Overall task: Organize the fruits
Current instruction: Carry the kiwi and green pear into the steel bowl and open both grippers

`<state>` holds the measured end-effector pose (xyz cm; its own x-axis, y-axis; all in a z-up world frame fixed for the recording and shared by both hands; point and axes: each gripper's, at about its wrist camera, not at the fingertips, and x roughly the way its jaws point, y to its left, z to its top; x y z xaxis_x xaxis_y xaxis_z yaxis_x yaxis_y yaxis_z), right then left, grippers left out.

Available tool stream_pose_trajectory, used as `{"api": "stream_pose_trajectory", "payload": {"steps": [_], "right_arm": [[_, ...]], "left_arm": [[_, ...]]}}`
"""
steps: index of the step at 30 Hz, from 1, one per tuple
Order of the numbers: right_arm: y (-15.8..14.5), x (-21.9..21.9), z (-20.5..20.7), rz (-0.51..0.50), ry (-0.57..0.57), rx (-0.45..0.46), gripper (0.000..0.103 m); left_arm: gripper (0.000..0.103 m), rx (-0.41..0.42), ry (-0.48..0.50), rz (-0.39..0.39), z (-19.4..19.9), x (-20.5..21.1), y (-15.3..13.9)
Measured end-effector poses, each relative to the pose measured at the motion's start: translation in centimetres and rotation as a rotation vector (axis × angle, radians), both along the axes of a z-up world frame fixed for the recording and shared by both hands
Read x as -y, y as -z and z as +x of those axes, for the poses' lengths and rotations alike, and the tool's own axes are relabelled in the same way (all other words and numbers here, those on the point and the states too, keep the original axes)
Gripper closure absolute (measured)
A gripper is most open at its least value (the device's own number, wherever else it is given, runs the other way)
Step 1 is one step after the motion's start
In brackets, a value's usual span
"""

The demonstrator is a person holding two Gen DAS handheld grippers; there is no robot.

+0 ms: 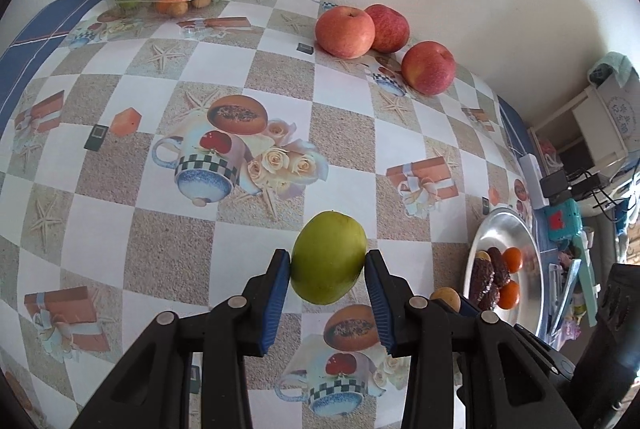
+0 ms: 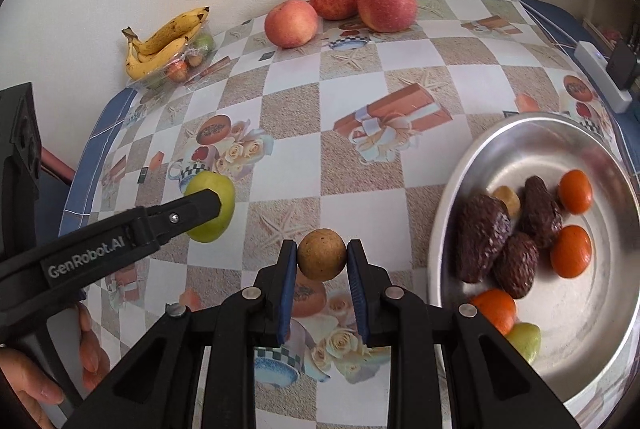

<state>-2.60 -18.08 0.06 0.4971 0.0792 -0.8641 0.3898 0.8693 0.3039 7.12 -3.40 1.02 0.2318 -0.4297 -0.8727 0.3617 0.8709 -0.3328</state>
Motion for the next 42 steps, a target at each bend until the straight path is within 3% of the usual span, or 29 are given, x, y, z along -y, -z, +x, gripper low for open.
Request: {"api": "stream_pose_trajectory", "payload": {"steps": [7, 13, 15, 16, 19, 25, 30, 32, 38, 42], "right_arm": [[-0.3, 1.7, -1.0, -0.021, 0.06, 0.002, 0.077], [-1.2, 5.3, -2.9, -0.045, 0.208, 0.031, 0.077], [-1.2, 6.7, -3.7, -0.041, 0.267, 0.034, 0.077], [-1.3, 7.4, -4.2, -0.041, 0.295, 0.033, 0.077], [-1.4, 9.4, -5.5, -0.058, 0.382, 0.02, 0.077], [-0.8, 11.0, -6.6, -0.033, 0.428, 0.003, 0.077], [-0.8, 10.5, -6.2, -0.029, 0.406, 0.005, 0.076], [-0.6, 10.4, -6.1, -0.022, 0.399, 0.0, 0.076], [-0.5, 10.4, -6.1, -0.013, 0.399, -0.004, 0.076], [-0.4, 10.5, -6.2, -0.007, 0.401, -0.003, 0.076]], "left_arm": [[0.062, 0.029, 0.044, 0.008, -1.0, 1.5, -0.6], [0.062, 0.044, 0.109, -0.003, -2.3, 3.7, -1.3], [0.066, 0.051, 0.137, -0.011, -2.9, 4.6, -1.5], [0.075, 0.051, 0.155, -0.023, -3.2, 5.1, -1.6], [0.076, 0.059, 0.219, -0.056, -4.5, 6.8, -2.0], [0.076, 0.1, 0.293, -0.002, -5.7, 9.1, -1.3], [0.064, 0.034, 0.284, 0.041, -5.5, 9.5, 1.2], [0.046, 0.04, 0.273, 0.093, -5.4, 9.7, 2.0], [0.041, -0.001, 0.286, 0.07, -5.4, 10.3, 3.7], [0.042, -0.054, 0.261, -0.004, -4.8, 9.9, 4.4]]}}
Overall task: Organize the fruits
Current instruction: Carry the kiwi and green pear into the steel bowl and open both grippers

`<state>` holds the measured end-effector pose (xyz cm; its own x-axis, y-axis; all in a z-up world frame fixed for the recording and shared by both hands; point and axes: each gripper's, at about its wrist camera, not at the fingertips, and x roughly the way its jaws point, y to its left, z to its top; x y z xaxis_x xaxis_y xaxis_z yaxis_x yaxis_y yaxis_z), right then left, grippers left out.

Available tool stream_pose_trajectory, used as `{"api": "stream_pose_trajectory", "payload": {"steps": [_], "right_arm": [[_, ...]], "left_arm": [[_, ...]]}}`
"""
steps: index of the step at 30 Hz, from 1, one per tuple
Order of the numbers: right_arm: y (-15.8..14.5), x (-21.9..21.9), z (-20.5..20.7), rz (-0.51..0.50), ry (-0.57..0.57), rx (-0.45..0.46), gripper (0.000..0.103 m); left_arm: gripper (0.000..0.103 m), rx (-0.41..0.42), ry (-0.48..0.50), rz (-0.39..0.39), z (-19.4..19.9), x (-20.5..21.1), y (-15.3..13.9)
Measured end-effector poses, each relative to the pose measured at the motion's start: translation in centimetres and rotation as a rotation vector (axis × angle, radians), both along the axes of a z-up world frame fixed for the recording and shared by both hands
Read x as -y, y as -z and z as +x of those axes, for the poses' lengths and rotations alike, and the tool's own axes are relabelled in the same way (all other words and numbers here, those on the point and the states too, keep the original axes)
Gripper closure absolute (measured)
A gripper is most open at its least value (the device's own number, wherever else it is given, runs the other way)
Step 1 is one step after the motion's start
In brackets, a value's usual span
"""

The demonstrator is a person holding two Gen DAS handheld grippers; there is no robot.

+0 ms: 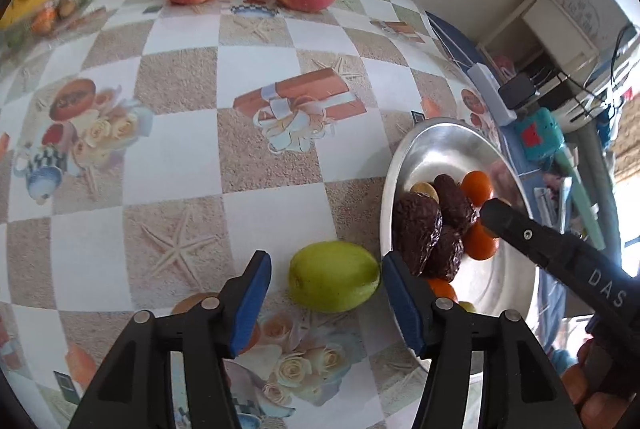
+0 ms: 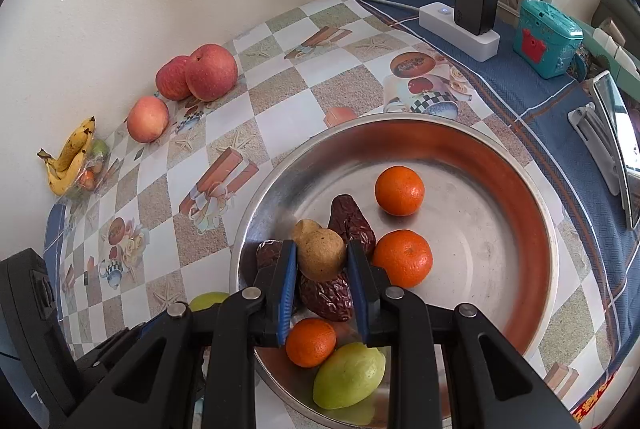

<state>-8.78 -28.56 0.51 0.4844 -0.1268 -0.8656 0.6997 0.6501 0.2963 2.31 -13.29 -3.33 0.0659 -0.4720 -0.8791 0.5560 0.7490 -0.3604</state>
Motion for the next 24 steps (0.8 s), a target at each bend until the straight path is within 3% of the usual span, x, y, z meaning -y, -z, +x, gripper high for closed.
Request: {"api": "stream_pose_trajectory", "payload": {"steps": [4, 12, 15, 24], "right_arm": [[0.0, 0.0, 0.1, 0.003, -0.001, 0.002, 0.076], [0.1, 0.0, 0.0, 0.007, 0.002, -0.001, 0.076], [0.2, 0.1, 0.0, 0.009, 0.004, -0.005, 0.077], [0.2, 0.5, -0.4, 0.002, 0.024, -0.014, 0.076]], "left_arm": [[0.054, -0.077, -0.034, -0.047, 0.5, -0.7, 0.3], [0.054, -0.09, -0.098, -0.049, 1.1, -1.9, 0.0], [0.054, -0.115, -0.118, -0.111, 1.5, -2.6, -0.8], [0.054, -0.084, 0.028, -0.194, -0.8, 0.3, -3.4]]}}
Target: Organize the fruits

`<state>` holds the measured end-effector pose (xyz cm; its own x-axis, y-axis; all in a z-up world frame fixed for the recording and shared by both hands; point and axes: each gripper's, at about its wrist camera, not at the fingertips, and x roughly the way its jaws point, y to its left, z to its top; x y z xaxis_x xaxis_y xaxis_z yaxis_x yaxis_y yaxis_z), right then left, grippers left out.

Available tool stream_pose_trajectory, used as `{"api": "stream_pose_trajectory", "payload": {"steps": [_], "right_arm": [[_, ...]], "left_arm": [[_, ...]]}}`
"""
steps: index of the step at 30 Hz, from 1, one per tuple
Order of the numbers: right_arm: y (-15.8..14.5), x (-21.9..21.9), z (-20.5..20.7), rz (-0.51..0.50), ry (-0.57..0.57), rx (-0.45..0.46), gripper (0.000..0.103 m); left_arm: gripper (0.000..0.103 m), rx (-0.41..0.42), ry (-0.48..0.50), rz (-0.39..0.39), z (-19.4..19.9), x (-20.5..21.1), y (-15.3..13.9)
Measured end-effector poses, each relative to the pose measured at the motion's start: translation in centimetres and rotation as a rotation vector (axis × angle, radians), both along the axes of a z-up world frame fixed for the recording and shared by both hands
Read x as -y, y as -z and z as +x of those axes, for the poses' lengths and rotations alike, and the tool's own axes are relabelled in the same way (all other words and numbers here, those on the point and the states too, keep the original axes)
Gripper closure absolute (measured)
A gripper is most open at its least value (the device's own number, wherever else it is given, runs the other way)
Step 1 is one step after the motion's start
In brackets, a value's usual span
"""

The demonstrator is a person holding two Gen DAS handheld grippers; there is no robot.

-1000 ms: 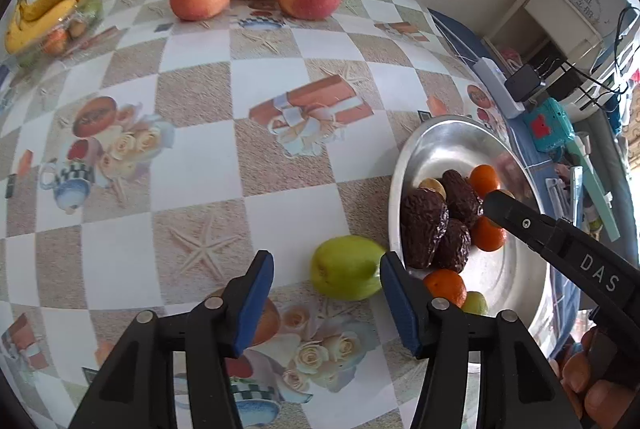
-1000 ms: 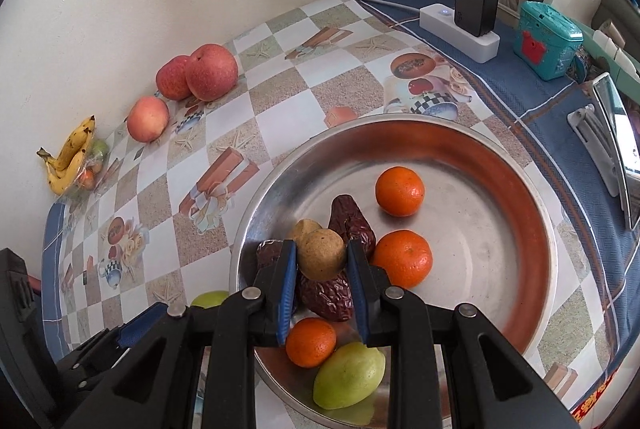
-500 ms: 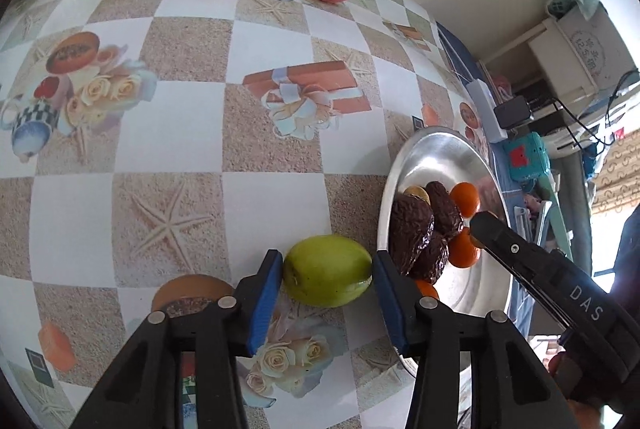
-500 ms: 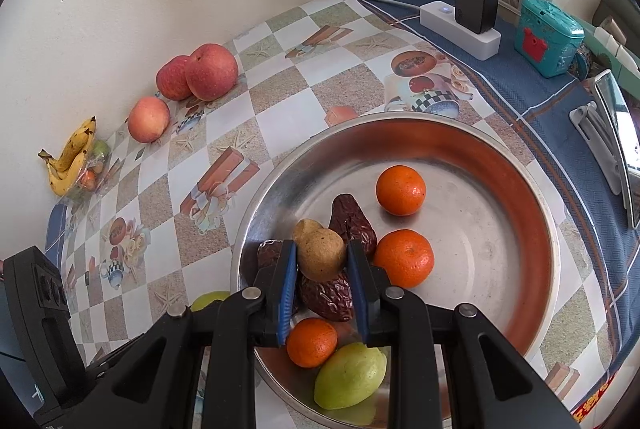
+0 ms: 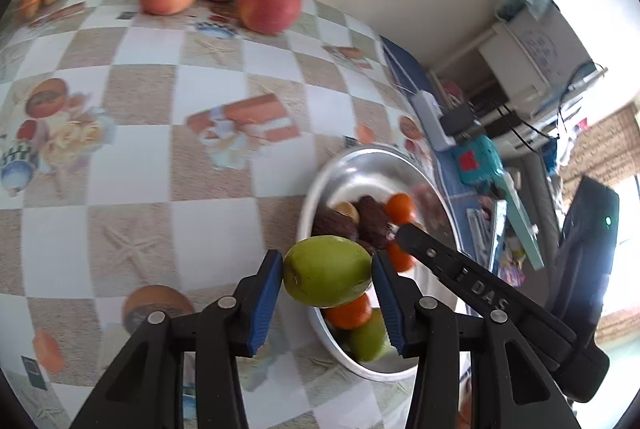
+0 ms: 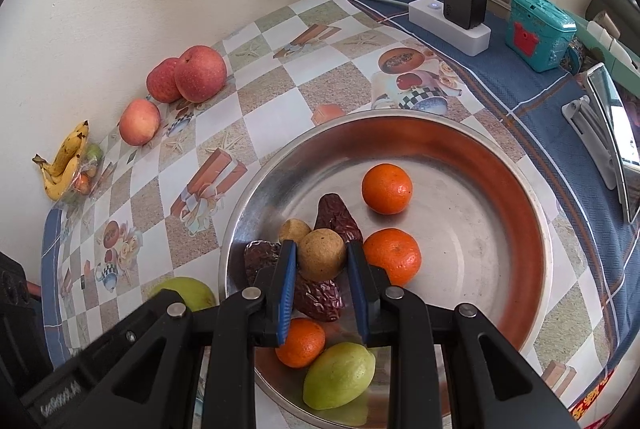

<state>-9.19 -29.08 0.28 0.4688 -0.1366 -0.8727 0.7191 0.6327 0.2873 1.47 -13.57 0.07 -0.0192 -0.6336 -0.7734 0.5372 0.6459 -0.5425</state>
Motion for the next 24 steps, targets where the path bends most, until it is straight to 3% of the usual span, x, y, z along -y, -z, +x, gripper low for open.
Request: {"api": "stream_pose_trajectory", "payload": {"steps": [6, 16, 18, 19, 20, 21, 24], "right_arm": [[0.1, 0.4, -0.4, 0.002, 0.02, -0.007, 0.076], [0.4, 0.3, -0.2, 0.003, 0.013, -0.027, 0.075], [0.5, 0.2, -0.2, -0.003, 0.013, -0.036, 0.062], [0.5, 0.2, -0.2, -0.01, 0.014, -0.041, 0.046], [0.5, 0.1, -0.2, -0.016, 0.014, -0.044, 0.039], [0.5, 0.0, -0.2, -0.022, 0.014, -0.045, 0.039], [0.4, -0.6, -0.2, -0.038, -0.005, -0.052, 0.033]], "left_arm": [[0.054, 0.021, 0.055, 0.008, -1.0, 1.5, 0.1], [0.052, -0.011, -0.004, -0.015, -0.1, -0.2, -0.2], [0.042, 0.0, -0.038, -0.003, 0.2, -1.1, -0.4], [0.035, 0.014, -0.056, 0.008, 0.4, -1.6, -0.6], [0.029, 0.036, -0.078, 0.031, 0.5, -2.1, -0.8], [0.025, 0.068, -0.104, 0.068, 0.6, -2.7, -1.0], [0.001, 0.205, -0.193, 0.234, 0.7, -4.4, -1.3]]}}
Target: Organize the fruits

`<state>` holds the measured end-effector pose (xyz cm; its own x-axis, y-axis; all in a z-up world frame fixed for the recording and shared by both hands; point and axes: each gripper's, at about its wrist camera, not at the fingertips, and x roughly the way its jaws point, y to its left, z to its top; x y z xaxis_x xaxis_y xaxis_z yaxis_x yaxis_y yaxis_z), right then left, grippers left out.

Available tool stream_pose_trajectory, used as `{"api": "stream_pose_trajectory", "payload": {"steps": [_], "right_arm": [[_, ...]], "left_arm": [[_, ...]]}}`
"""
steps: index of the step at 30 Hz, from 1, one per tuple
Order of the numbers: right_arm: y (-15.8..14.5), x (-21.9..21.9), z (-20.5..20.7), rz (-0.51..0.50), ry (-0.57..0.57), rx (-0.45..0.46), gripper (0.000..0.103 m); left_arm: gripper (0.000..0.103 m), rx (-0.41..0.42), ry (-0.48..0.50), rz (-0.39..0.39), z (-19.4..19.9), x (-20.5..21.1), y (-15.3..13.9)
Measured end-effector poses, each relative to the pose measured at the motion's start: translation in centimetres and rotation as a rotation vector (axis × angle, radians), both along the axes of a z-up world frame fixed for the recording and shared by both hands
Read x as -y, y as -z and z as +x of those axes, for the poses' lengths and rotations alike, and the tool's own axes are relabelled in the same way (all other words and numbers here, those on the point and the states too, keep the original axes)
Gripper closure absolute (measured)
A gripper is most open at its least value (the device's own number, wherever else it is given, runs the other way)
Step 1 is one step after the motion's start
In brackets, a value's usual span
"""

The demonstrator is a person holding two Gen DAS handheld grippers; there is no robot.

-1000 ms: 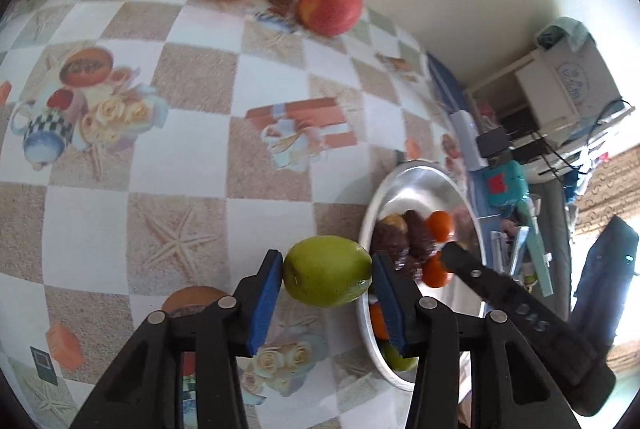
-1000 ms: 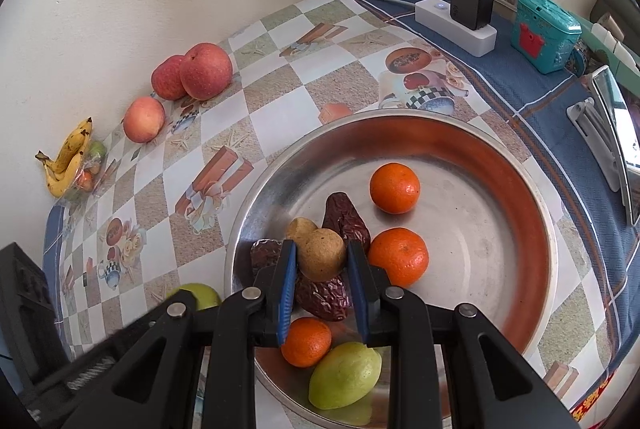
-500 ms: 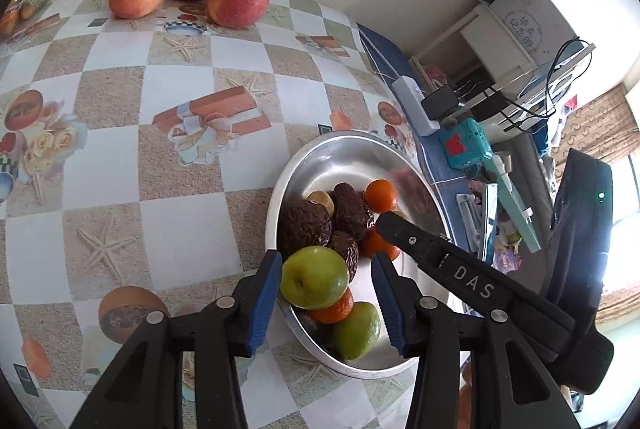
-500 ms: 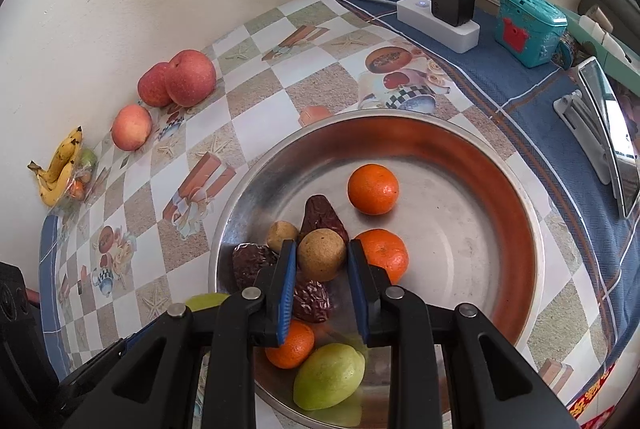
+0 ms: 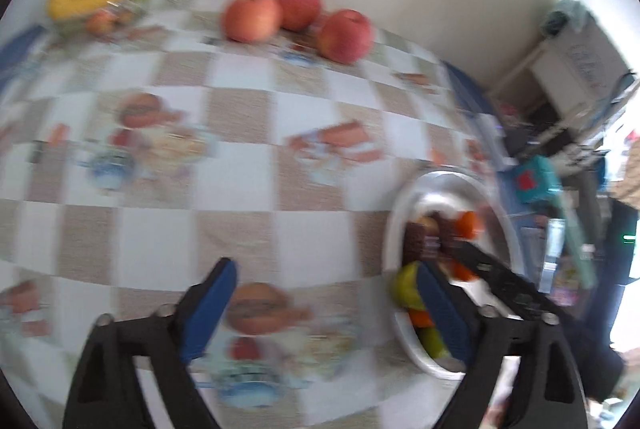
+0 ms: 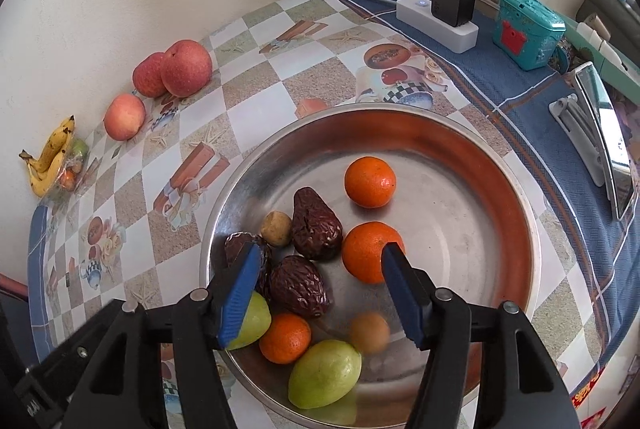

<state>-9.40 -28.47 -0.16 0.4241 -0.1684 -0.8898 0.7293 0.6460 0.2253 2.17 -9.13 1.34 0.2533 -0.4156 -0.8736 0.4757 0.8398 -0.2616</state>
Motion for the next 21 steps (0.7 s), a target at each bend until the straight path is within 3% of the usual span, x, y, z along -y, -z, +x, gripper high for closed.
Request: {"api": "stream_pose_trajectory", "payload": {"steps": [2, 4, 7, 9, 17, 19, 21], "right_arm": [[0.0, -0.6, 0.0, -0.016, -0.022, -0.007, 0.023], [-0.1, -1.3, 0.0, -0.035, -0.044, -0.004, 0.015], [-0.6, -2.7, -0.1, -0.071, -0.085, 0.011, 0.012], [-0.9, -3.9, -0.1, -0.097, -0.123, 0.009, 0.006], [-1.6, -8.0, -0.4, -0.159, -0.25, 0.003, 0.005], [-1.9, -8.5, -0.5, -0.173, -0.262, 0.006, 0.005], [-1.9, -8.7, -0.4, -0.183, -0.271, 0.002, 0.005]], "left_arm": [[0.0, 0.086, -0.058, 0.116, -0.2, -1.2, 0.0], [0.0, 0.117, -0.101, 0.188, -0.2, -2.5, 0.1], [0.0, 0.119, -0.13, 0.198, -0.4, -4.4, 0.0], [0.0, 0.138, -0.136, 0.204, -1.0, -5.3, -0.5], [0.0, 0.233, -0.203, 0.39, -3.8, -6.9, -1.3], [0.0, 0.238, -0.242, 0.45, -4.1, -7.2, -1.2], [0.0, 0.224, -0.24, 0.462, -4.0, -7.3, -1.0]]}}
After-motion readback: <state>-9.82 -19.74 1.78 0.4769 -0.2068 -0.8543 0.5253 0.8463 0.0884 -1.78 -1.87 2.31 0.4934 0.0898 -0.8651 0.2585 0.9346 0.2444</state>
